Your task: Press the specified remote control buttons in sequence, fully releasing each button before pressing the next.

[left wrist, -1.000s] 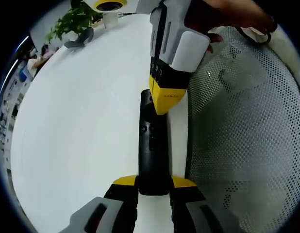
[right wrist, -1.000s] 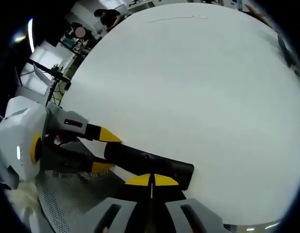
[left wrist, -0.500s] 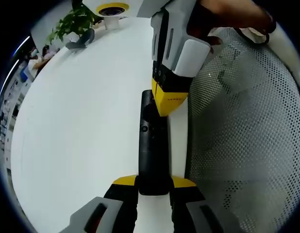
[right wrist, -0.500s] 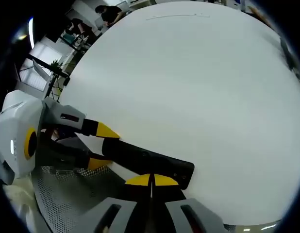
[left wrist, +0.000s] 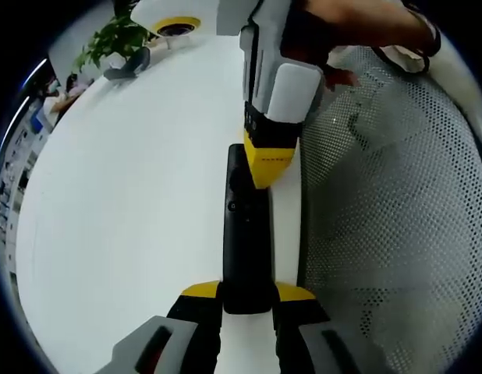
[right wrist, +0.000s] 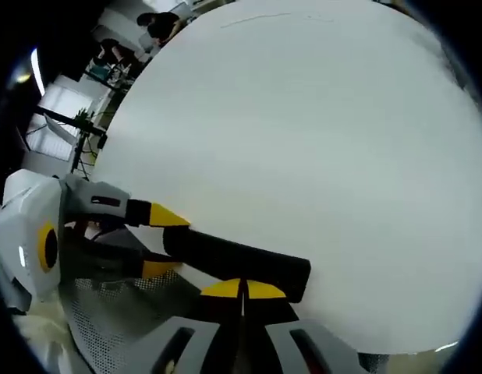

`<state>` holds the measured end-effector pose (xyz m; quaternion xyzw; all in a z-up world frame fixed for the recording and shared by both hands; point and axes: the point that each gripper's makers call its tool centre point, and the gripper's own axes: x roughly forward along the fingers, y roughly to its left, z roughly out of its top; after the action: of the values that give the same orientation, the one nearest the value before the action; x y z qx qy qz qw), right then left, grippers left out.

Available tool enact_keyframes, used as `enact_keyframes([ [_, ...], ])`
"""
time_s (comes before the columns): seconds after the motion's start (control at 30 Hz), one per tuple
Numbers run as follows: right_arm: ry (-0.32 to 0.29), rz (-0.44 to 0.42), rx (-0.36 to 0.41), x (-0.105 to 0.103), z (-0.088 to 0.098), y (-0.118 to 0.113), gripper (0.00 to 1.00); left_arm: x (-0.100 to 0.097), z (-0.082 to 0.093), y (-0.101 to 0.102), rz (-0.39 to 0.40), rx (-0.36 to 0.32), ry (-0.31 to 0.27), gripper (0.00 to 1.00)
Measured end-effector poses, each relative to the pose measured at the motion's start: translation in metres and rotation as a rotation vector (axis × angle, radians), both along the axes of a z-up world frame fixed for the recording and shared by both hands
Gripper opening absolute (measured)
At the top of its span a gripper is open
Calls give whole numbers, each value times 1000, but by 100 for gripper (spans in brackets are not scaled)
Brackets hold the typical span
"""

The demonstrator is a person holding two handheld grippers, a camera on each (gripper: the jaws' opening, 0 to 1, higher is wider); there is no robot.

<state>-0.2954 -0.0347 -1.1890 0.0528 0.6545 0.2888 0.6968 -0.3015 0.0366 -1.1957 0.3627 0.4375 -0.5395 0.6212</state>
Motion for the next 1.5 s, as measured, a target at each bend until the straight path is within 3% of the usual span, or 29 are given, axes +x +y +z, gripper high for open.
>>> enact_keyframes([
  [0.67, -40, 59, -39, -4, 2, -3, 0, -1, 0, 0, -10, -11, -8, 23],
  [1.03, -42, 52, -50, -3, 2, -3, 0, -1, 0, -1, -20, 2, -13, 23],
  [1.2, -107, 8, -23, 11, 13, -3, 0, -1, 0, -1, -29, 10, -18, 23],
  [1.5, -90, 21, -31, 12, 6, 1, 0, -1, 0, -2, -37, 18, -15, 24],
])
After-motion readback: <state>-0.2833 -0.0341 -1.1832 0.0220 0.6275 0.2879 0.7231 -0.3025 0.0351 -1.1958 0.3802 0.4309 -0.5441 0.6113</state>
